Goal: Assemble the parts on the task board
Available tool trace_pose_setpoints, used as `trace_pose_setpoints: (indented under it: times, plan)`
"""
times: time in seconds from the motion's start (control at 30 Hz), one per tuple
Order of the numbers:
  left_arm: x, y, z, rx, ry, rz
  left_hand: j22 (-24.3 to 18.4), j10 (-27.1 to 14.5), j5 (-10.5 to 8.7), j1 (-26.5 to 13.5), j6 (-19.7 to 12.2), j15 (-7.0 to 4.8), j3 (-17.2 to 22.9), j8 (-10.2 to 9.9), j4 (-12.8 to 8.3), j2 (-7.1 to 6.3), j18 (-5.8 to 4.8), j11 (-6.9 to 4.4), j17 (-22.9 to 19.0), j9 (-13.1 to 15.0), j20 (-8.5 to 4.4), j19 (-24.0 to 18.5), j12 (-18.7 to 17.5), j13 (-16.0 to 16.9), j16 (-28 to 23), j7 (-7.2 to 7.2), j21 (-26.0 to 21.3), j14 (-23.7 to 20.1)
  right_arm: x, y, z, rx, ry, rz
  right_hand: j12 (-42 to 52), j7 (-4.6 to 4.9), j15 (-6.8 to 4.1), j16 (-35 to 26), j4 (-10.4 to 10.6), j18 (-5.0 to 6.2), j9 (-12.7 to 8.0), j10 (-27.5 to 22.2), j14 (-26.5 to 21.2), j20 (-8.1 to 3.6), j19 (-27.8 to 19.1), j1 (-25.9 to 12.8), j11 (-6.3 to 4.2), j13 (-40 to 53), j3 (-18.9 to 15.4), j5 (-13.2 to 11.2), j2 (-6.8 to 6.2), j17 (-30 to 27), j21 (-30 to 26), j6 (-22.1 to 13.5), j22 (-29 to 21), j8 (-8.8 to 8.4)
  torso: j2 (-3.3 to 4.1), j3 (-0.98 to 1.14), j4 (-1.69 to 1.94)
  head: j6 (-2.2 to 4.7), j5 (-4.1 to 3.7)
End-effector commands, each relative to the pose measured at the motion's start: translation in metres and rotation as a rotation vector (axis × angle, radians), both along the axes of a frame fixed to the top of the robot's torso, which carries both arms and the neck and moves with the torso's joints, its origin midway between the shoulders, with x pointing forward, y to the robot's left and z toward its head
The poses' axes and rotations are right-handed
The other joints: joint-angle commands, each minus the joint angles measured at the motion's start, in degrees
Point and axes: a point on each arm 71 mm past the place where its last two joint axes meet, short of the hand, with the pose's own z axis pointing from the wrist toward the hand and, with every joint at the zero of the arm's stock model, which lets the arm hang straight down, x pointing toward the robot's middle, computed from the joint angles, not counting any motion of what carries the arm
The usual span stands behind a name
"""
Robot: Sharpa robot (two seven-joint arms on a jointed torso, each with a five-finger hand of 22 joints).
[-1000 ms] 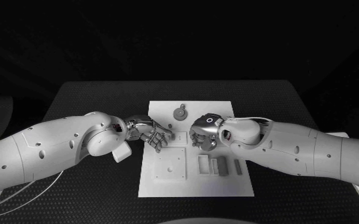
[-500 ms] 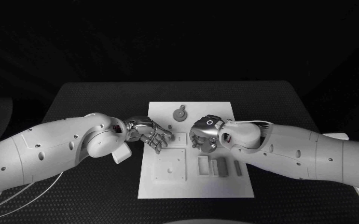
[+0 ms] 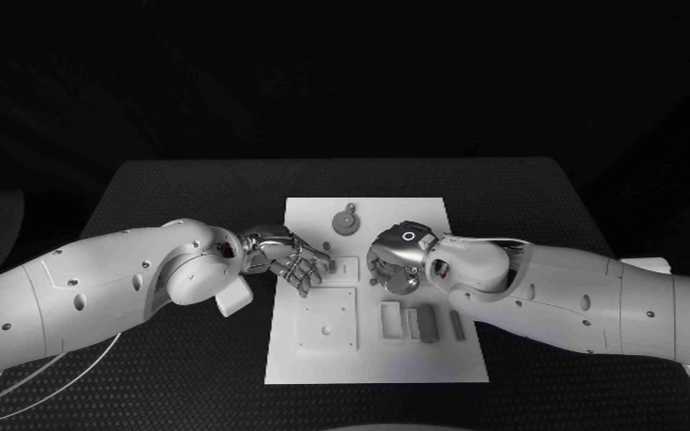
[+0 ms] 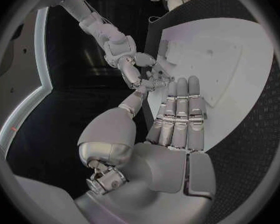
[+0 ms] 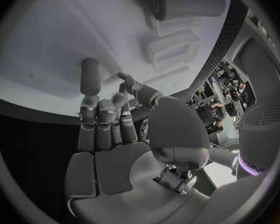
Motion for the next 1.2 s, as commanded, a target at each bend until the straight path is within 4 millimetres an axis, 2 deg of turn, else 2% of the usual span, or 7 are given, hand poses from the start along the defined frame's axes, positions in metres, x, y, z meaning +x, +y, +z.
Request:
trace_pose_setpoints:
  times: [0.03, 0.5, 0.57, 0.63, 0.73, 0.83, 1.2]
  plan:
    - [0.000, -0.003, 0.001, -0.012, -0.010, -0.005, 0.07, 0.20, -0.12, 0.31, 0.19, 0.15, -0.45, 0.33, 0.10, -0.01, 1.09, -0.17, 0.09, -0.05, 0.04, -0.16, 0.13, 0.08, -0.25, -0.10, 0.08, 0.38, 0.001, 0.000, 0.006, 0.031, -0.012, -0.030, 0.25, 0.00, -0.10, 0.25, -0.42, 0.99, -0.11, 0.37, 0.42, -0.07, 0.33, -0.54, 0.01, -0.10, 0.04, -0.08, 0.18, 0.03, 0.22, 0.35, 0.79, -0.18, 0.01, -0.03, 0.00, 0.12, -0.02]
    - [0.000, -0.002, 0.001, -0.011, -0.008, -0.006, 0.06, 0.19, -0.11, 0.17, 0.18, 0.14, -0.58, 0.32, 0.11, -0.15, 1.09, -0.18, 0.15, -0.09, 0.03, -0.17, 0.12, 0.10, -0.32, -0.11, 0.08, 0.40, 0.005, -0.004, 0.001, -0.034, 0.052, -0.056, -0.22, 0.28, 0.05, -0.26, -0.34, 0.99, -0.14, -0.17, -0.10, -0.10, -0.04, -1.22, 0.28, -0.36, 0.31, -0.07, -0.27, 0.00, -0.19, -0.46, 0.68, -0.57, 0.00, -0.04, 0.00, 0.06, -0.13]
    - [0.000, -0.003, 0.001, -0.011, -0.008, -0.008, 0.06, 0.19, -0.11, 0.17, 0.17, 0.14, -0.59, 0.32, 0.10, -0.16, 1.09, -0.18, 0.16, -0.09, 0.02, -0.17, 0.12, 0.10, -0.33, -0.11, 0.08, 0.40, 0.006, -0.005, 0.000, -0.041, 0.064, -0.060, -0.49, 0.52, 0.21, -0.59, -0.09, 0.99, -0.20, -0.69, -0.56, 0.01, -0.33, -1.60, 0.51, -0.45, 0.26, -0.07, -1.41, -0.02, -0.53, -1.12, 0.57, -0.89, 0.00, -0.04, -0.01, 0.03, -0.11]
    - [0.000, -0.002, 0.001, -0.011, -0.008, -0.007, 0.06, 0.19, -0.11, 0.17, 0.17, 0.14, -0.59, 0.32, 0.10, -0.17, 1.10, -0.18, 0.16, -0.10, 0.02, -0.17, 0.12, 0.10, -0.33, -0.11, 0.08, 0.40, 0.006, -0.005, -0.001, -0.046, 0.078, -0.061, -0.74, 1.21, 0.69, -1.03, 0.37, 0.99, -0.73, -1.68, -1.44, 0.23, -0.88, -1.53, 1.19, -0.45, 0.43, -0.06, -3.79, 0.01, -1.07, -3.15, 0.43, -2.12, 0.00, -0.01, 0.01, 0.00, -0.11]
    - [0.000, -0.002, 0.001, -0.010, -0.009, -0.004, 0.06, 0.19, -0.11, 0.17, 0.16, 0.14, -0.60, 0.31, 0.09, -0.18, 1.10, -0.18, 0.17, -0.10, 0.02, -0.17, 0.12, 0.10, -0.34, -0.11, 0.08, 0.40, 0.005, -0.005, -0.002, -0.054, 0.088, -0.054, -0.77, 2.14, 1.44, -1.25, 1.01, 0.99, -1.51, -2.64, -2.23, 0.53, -1.37, -1.62, 2.02, -0.35, 0.36, -0.08, -6.12, 0.14, -1.52, -5.60, 0.34, -3.65, 0.02, 0.01, -0.01, -0.02, -0.07]
    - [0.000, -0.002, 0.001, -0.010, -0.009, -0.005, 0.05, 0.19, -0.11, 0.17, 0.15, 0.14, -0.61, 0.31, 0.09, -0.21, 1.10, -0.18, 0.17, -0.10, 0.02, -0.17, 0.12, 0.10, -0.35, -0.11, 0.08, 0.40, 0.005, -0.003, -0.002, -0.053, 0.088, -0.053, -0.63, 2.80, 2.04, -1.29, 1.39, 0.99, -2.13, -3.33, -2.81, 0.81, -1.73, -1.47, 2.58, -0.21, 0.22, -0.12, -7.30, 0.32, -1.78, -6.98, 0.33, -4.56, 0.02, 0.03, -0.03, -0.02, -0.04]
    - [0.000, -0.002, 0.001, -0.012, -0.009, -0.007, 0.05, 0.18, -0.11, 0.20, 0.12, 0.13, -0.61, 0.30, 0.07, -0.23, 1.11, -0.19, 0.21, -0.13, 0.01, -0.16, 0.11, 0.11, -0.38, -0.11, 0.08, 0.41, 0.008, 0.003, -0.006, -0.059, 0.088, -0.043, -0.31, 3.06, 2.34, -1.12, 1.78, 0.99, -2.56, -3.67, -3.04, 1.02, -1.84, -1.15, 2.86, -0.08, 0.16, -0.13, -7.03, 0.55, -1.85, -7.20, 0.38, -4.78, 0.06, 0.08, 0.04, 0.03, 0.03]
